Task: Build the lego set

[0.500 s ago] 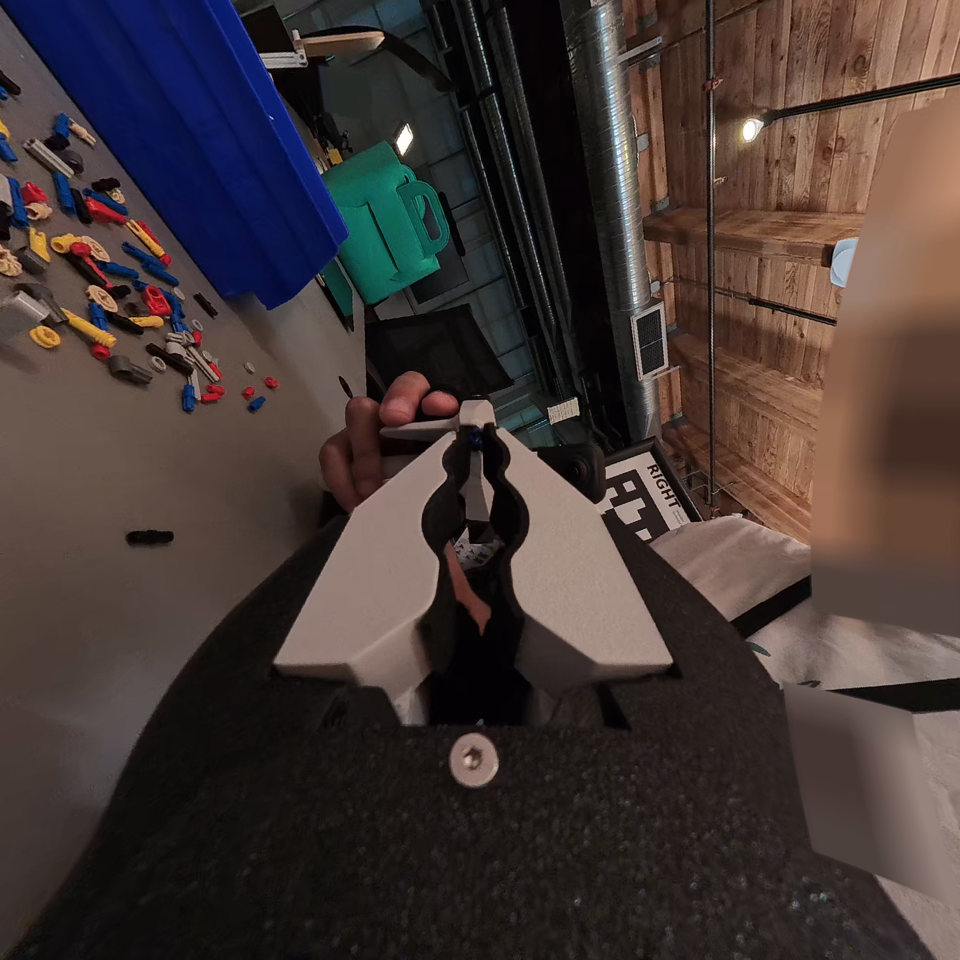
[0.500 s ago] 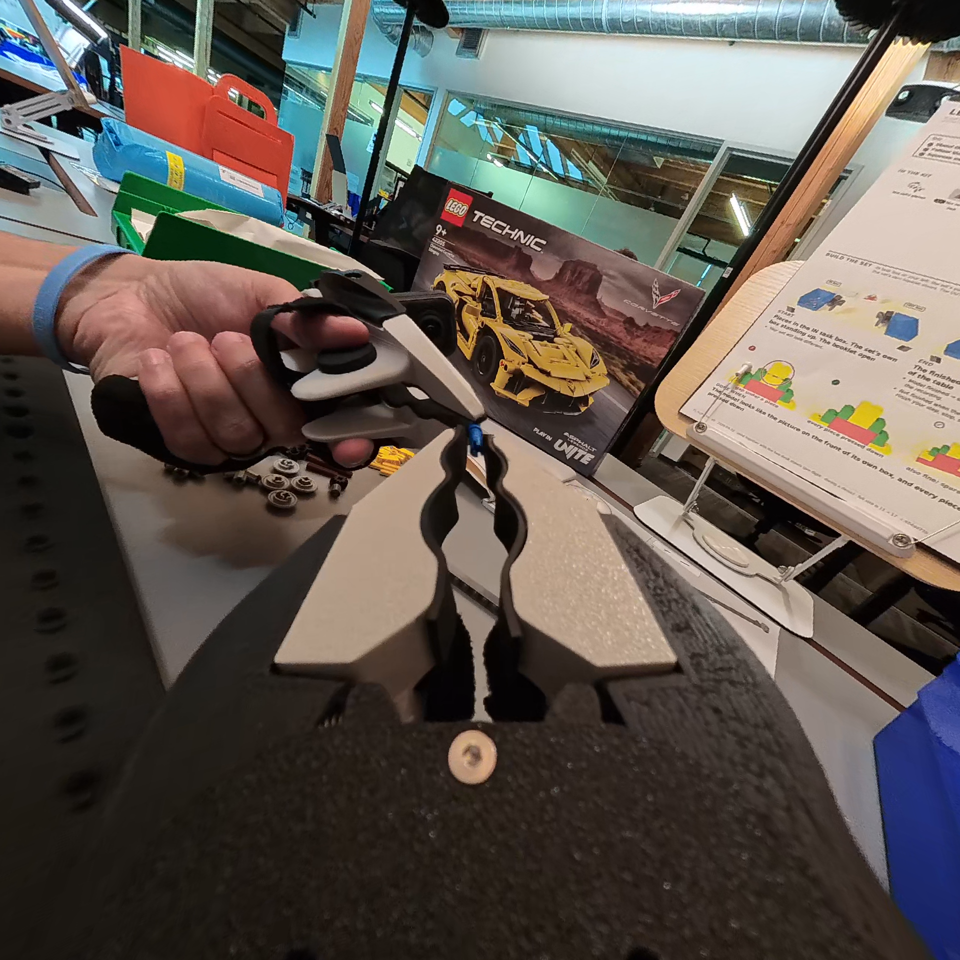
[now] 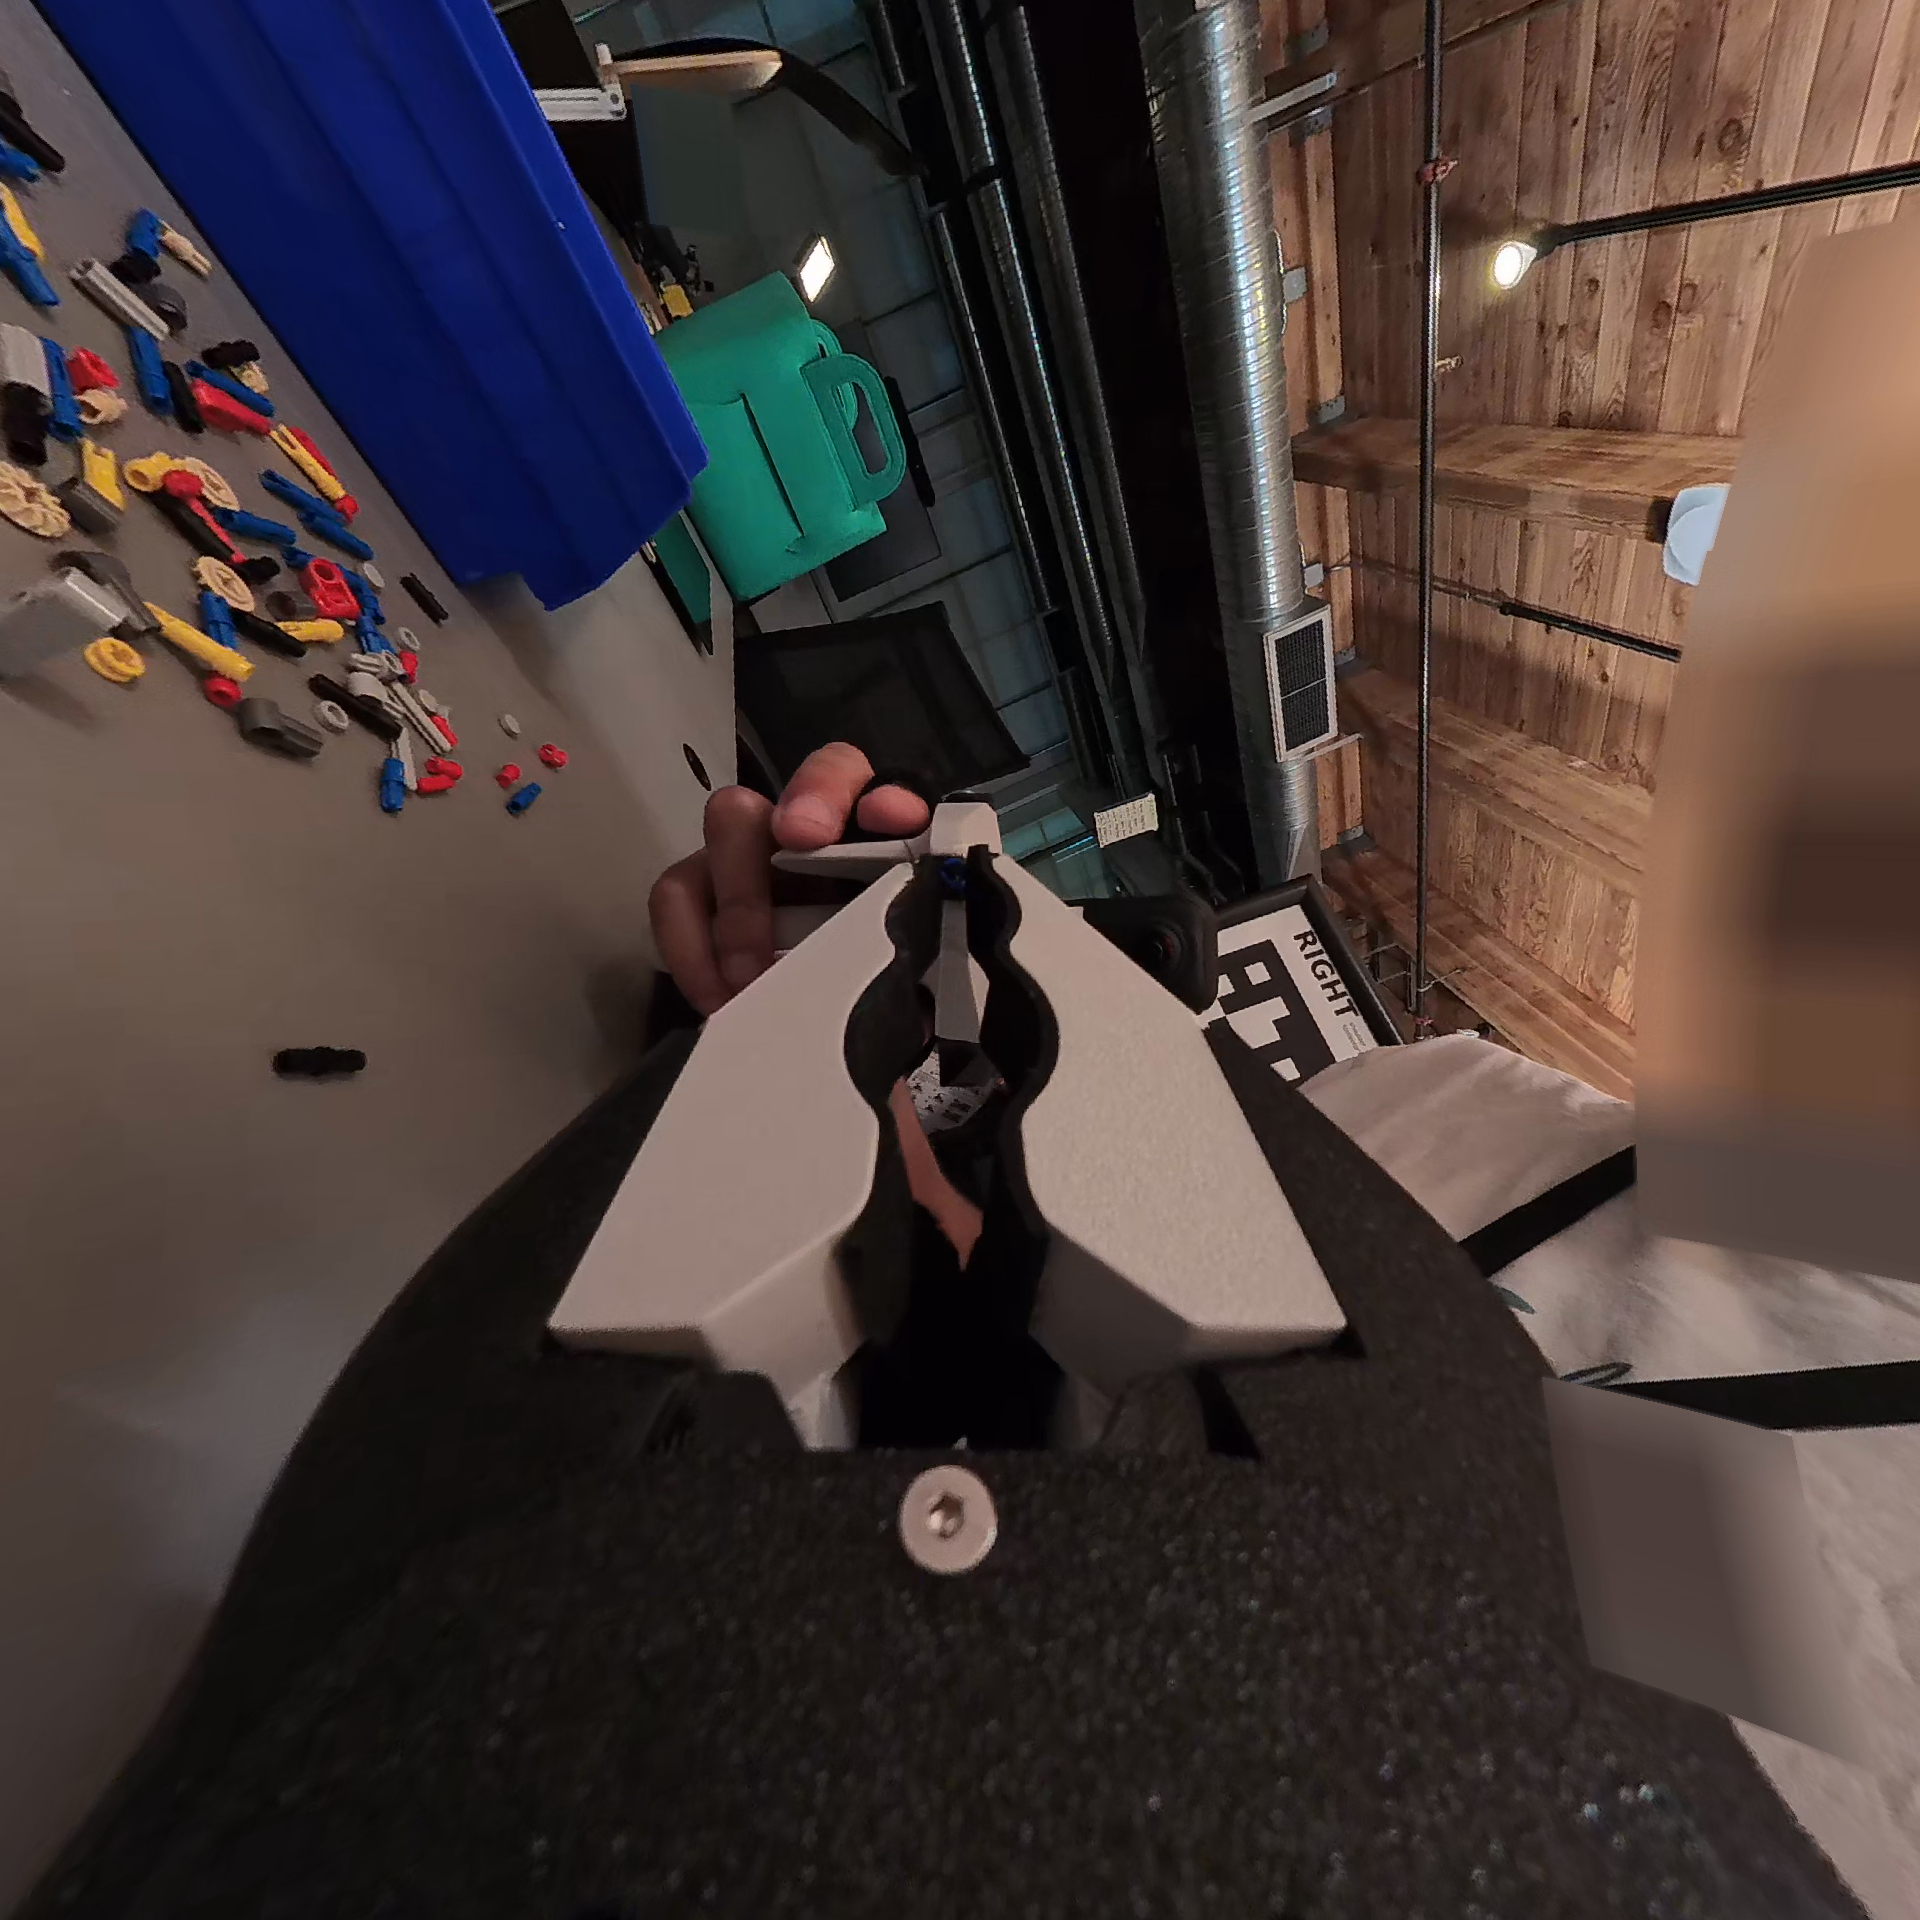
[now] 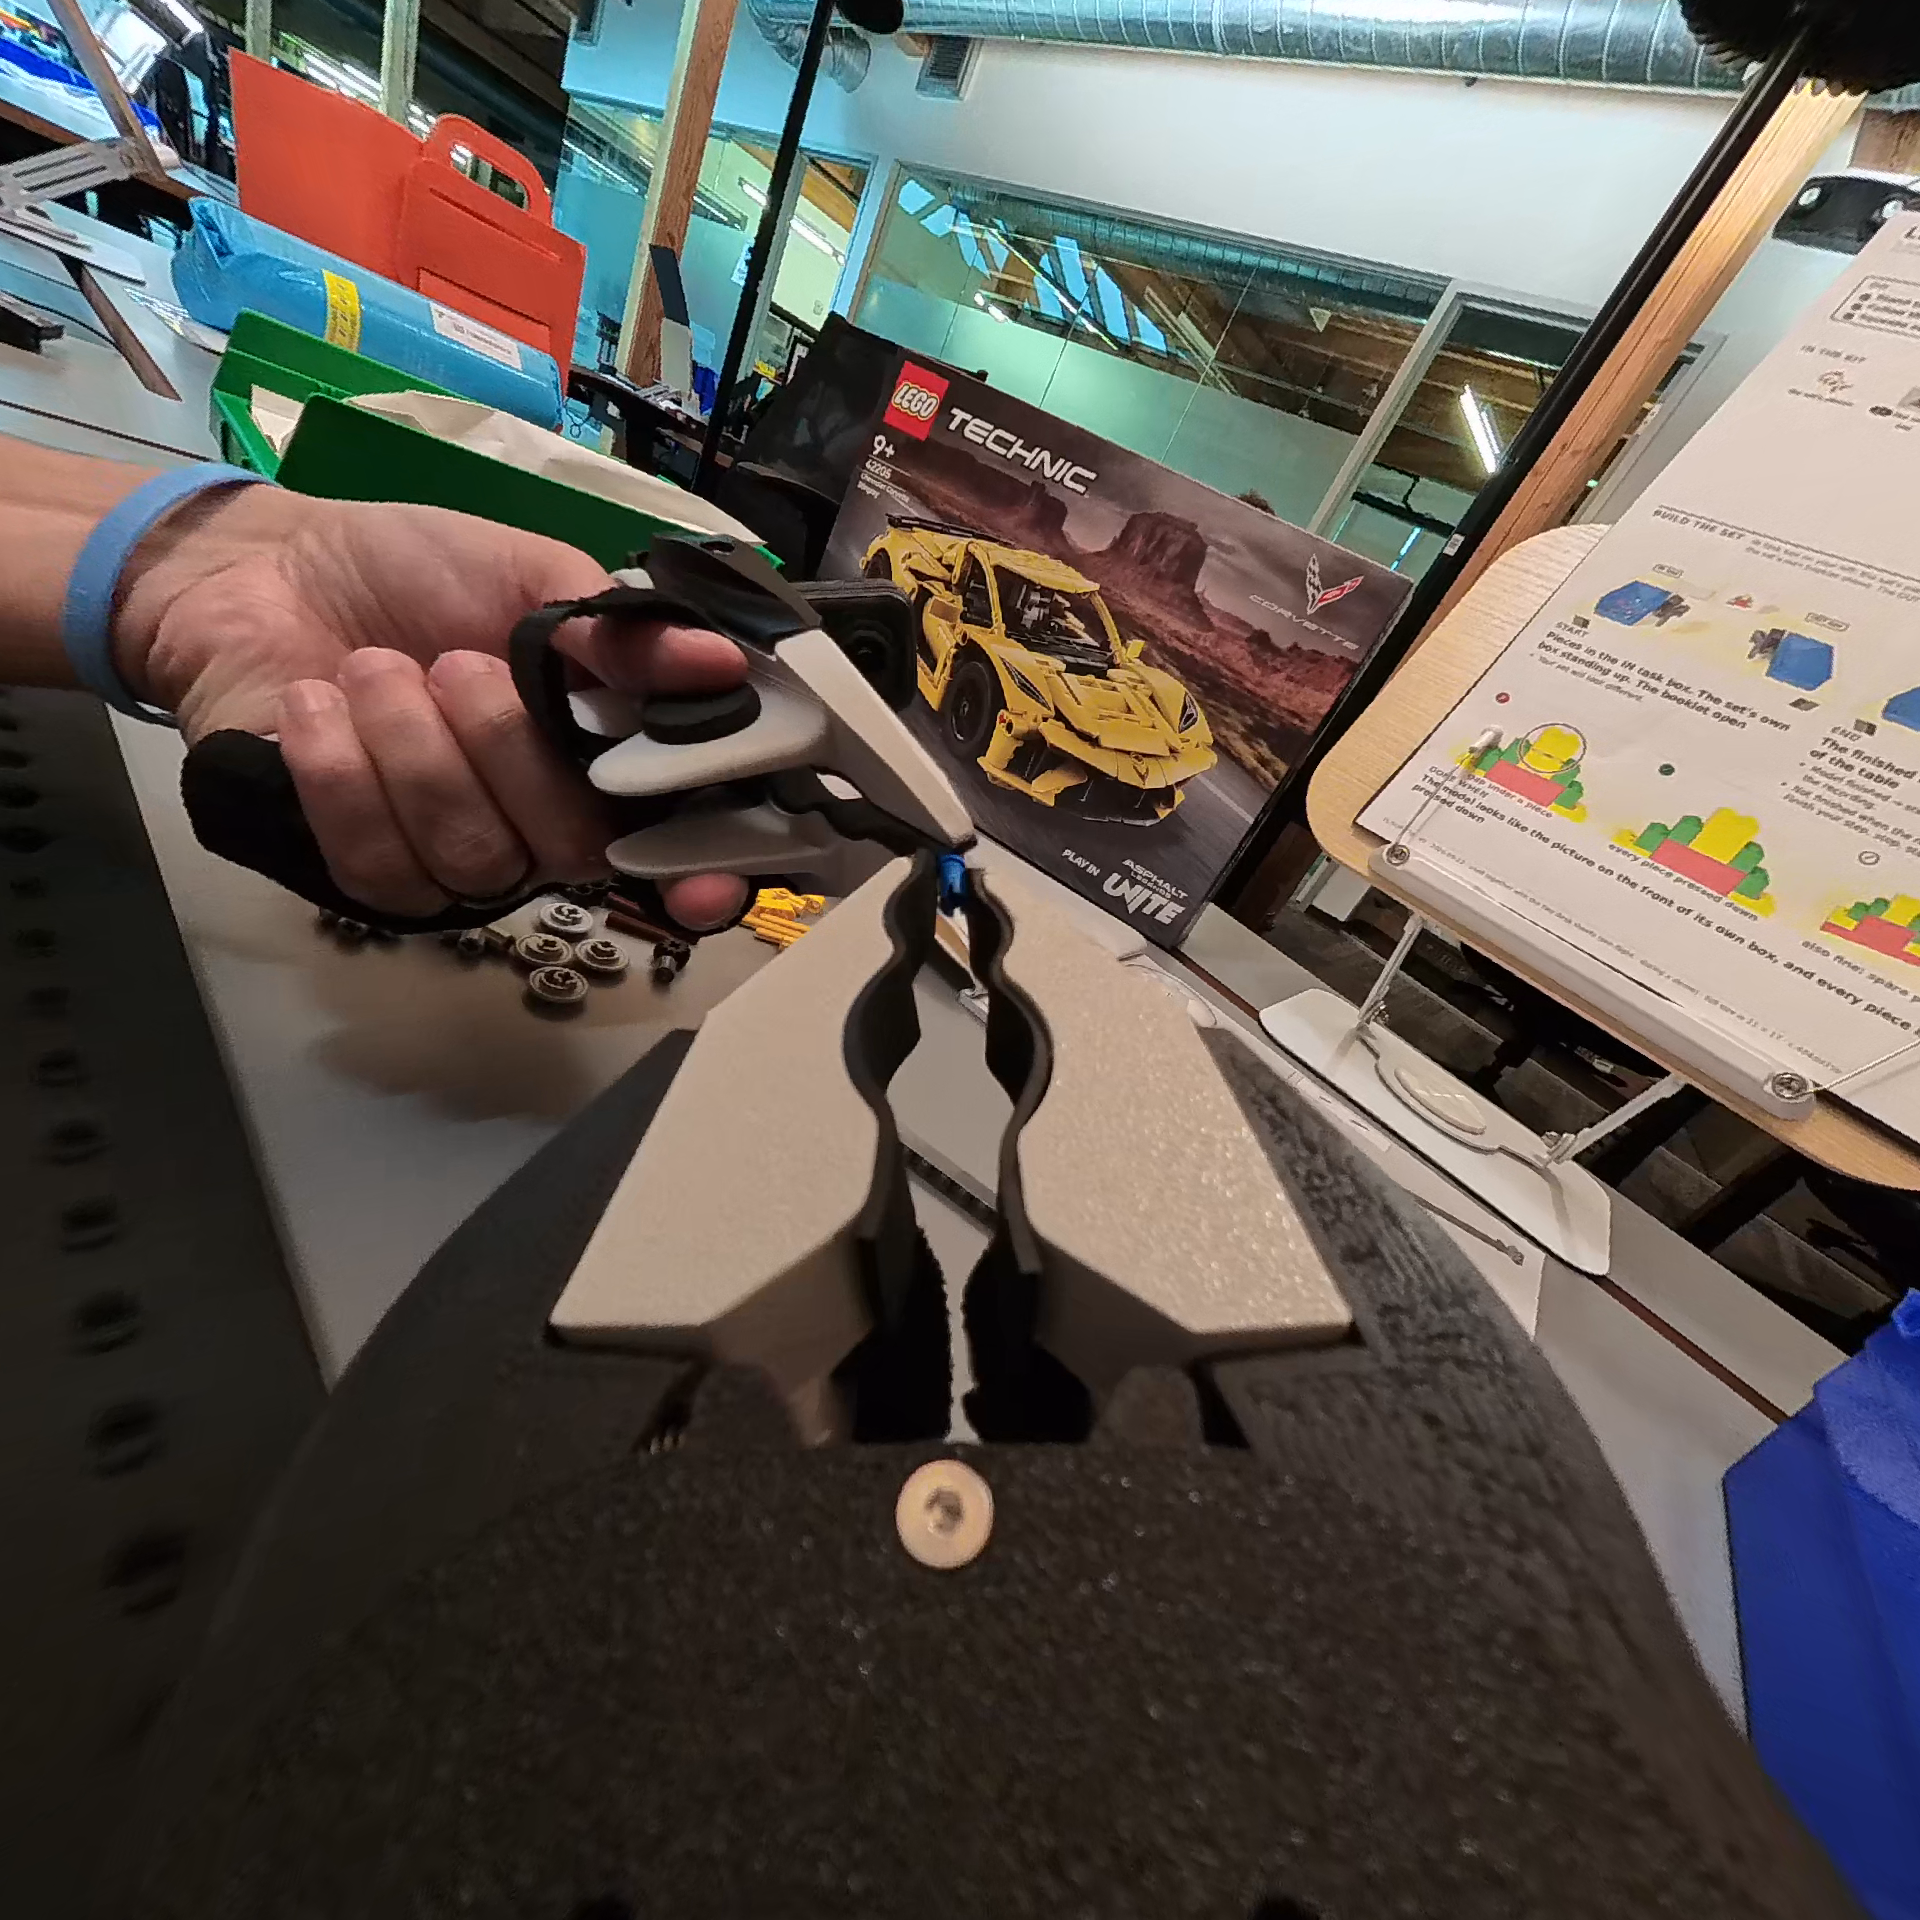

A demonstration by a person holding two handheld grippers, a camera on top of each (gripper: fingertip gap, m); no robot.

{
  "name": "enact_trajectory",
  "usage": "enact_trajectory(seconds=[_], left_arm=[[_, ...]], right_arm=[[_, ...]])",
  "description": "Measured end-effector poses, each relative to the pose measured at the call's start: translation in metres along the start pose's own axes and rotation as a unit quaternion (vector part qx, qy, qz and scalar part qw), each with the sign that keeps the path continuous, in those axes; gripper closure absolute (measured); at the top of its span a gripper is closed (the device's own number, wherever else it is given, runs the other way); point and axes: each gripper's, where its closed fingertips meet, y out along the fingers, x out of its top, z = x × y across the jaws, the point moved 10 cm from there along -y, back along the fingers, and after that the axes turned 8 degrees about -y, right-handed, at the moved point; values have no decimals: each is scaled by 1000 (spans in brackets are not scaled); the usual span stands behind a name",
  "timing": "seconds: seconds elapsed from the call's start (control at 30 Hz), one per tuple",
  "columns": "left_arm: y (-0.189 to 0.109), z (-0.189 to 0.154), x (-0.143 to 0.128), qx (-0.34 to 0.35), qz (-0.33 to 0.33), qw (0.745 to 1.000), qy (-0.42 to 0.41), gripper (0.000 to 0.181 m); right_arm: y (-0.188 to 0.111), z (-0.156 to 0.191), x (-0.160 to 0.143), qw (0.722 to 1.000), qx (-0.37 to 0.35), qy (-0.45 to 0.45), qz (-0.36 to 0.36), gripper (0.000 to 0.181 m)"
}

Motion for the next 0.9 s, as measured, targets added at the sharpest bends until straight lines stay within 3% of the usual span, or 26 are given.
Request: enact_trajectory(seconds=[0.27, 0.43, 0.53, 0.67, 0.77, 0.83, 0.9], left_arm=[[0, 2, 2, 16, -7, 1000, 11, 179], [-6, 1, 6, 73, 12, 994, 82, 176], [-12, 1, 9, 147, 28, 977, 150, 166], [-29, -5, 19, 274, 23, 916, 292, 160], [-49, -9, 27, 392, 37, 832, 392, 160], [-59, -5, 33, 468, 79, 769, 428, 156], [-58, 3, 38, 504, 143, 744, 415, 154]], right_arm=[[2, -2, -3, 1000, 8, 6, 22, 177], [5, -1, -7, 999, 21, 17, 41, 177], [6, -4, -11, 998, 17, 36, 55, 177], [8, -11, -21, 992, 31, 95, 82, 177], [10, -13, -27, 986, 41, 120, 105, 177], [12, -14, -29, 983, 45, 130, 123, 177], [13, -13, -29, 983, 47, 125, 125, 177]])
